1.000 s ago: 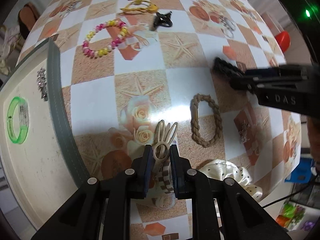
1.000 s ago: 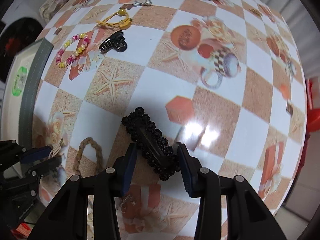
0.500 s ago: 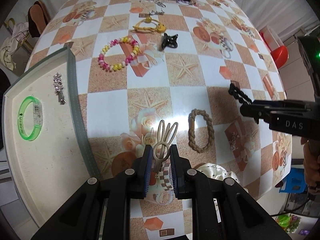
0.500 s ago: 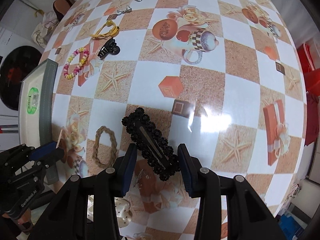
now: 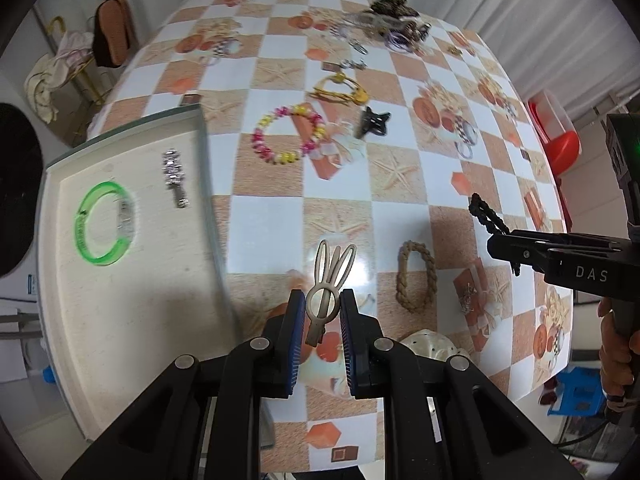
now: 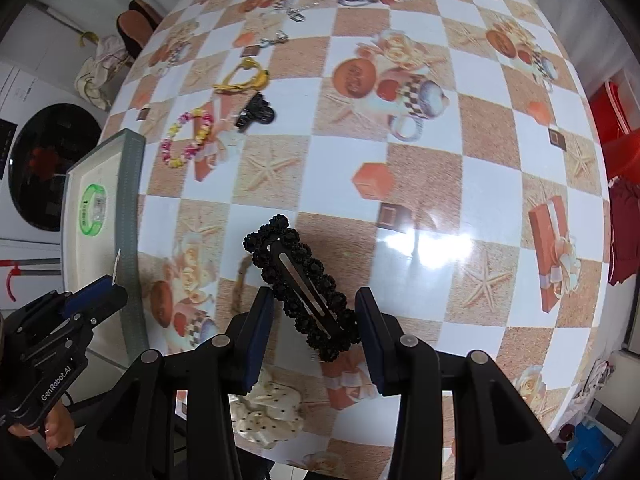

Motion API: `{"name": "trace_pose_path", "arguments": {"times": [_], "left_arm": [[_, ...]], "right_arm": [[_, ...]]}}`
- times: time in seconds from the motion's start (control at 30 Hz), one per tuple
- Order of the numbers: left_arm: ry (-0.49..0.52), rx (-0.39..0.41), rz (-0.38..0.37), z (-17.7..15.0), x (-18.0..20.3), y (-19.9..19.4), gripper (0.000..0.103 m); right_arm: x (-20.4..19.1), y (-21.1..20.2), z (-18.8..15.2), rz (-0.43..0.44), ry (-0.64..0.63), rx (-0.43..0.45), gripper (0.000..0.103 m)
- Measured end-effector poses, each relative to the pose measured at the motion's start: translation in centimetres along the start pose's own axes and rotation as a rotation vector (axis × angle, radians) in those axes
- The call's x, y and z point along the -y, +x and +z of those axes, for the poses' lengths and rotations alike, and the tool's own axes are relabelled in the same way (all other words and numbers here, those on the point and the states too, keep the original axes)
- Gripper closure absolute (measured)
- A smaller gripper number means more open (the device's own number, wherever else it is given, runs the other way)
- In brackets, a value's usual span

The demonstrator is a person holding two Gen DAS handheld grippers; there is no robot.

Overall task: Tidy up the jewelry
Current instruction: 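Carry the black clip in the right tool to the tray while the left tool carries the bunny clip there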

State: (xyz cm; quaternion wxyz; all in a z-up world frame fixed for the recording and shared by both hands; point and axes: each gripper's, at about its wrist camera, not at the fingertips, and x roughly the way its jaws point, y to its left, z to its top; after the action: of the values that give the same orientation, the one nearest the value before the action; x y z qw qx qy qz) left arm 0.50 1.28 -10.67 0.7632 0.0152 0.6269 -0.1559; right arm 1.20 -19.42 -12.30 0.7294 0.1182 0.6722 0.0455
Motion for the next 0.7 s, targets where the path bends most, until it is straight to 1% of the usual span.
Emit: {"name": "trace_pose_path", "arguments": {"times": [0.07,0.3,0.7], "left_arm": [[-0.021,0.012,0.016,-0.2,-0.8,-0.5,0.080],[-0.096,0.047,0.035,-1.4,-4.3,-2.2,0.080],[-0.254,0.088,0.101,-4.0,-11.9,-4.1,0.080]], "right_arm": [[-0.9,-0.1,0.3,0.006,-0.012,0.004,0.058],[-4.5,-0.4,0.9,0.030,-0.068,0.011,0.058],[-13.5,0.5,2.4,0.082,-0.227,0.007,0.058]]}}
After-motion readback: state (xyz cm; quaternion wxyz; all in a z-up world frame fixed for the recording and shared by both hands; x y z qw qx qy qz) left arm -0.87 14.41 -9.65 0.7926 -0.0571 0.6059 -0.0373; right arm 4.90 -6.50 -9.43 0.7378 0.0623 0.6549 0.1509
